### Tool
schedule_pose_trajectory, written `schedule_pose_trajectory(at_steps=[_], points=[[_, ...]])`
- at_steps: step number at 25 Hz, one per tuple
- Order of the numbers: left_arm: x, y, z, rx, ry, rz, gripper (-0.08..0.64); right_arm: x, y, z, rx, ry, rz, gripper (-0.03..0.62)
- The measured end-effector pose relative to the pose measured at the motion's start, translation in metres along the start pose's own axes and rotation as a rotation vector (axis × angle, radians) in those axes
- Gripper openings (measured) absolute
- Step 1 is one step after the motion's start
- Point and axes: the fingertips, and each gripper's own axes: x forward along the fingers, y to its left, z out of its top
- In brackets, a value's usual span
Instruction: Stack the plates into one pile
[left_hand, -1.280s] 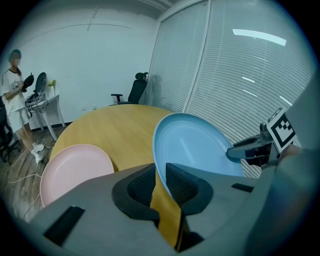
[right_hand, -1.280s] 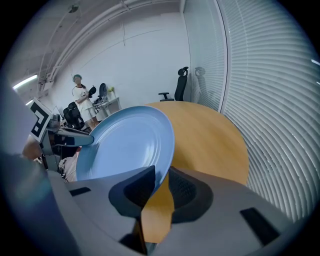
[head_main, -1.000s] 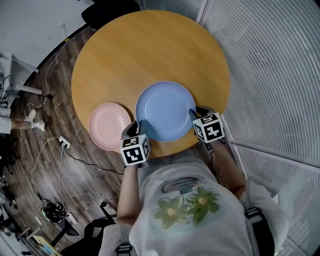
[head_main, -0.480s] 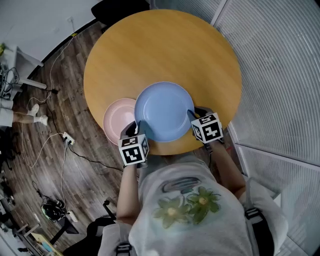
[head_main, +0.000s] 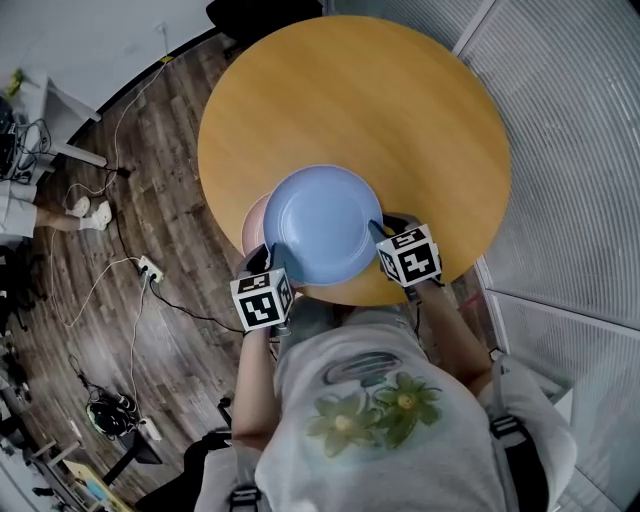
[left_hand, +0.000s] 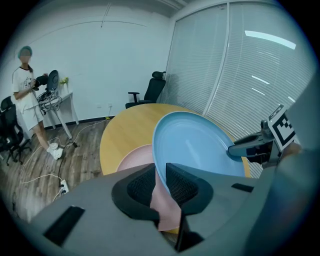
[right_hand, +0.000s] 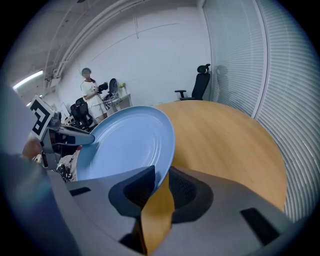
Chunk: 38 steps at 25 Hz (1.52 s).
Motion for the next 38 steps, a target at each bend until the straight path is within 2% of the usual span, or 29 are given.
schedule_pose_trajectory(at_steps=[7, 13, 22, 34, 38], points=[[-0.003, 0.059, 0.0, 0.035, 0.03, -0.008, 0.08, 0.028, 0.049, 0.012, 0.032, 0.001, -0.007, 0.103], [0.01, 0.091, -0.007, 0.065, 0.076, -0.039, 0.08, 0.051, 0.072, 0.009, 0.059, 0.03, -0.032, 0.103], [0.032, 0.108, -0.009, 0.082, 0.133, -0.085, 0.08, 0.075, 0.078, 0.004, 0.072, 0.1, -0.076, 0.103], [0.059, 0.125, -0.035, 0.133, 0.238, -0.094, 0.081, 0.11, 0.084, -0.018, 0.092, 0.193, -0.086, 0.103], [0.065, 0.13, -0.039, 0.16, 0.25, -0.092, 0.083, 0.113, 0.084, -0.02, 0.096, 0.205, -0.094, 0.103]])
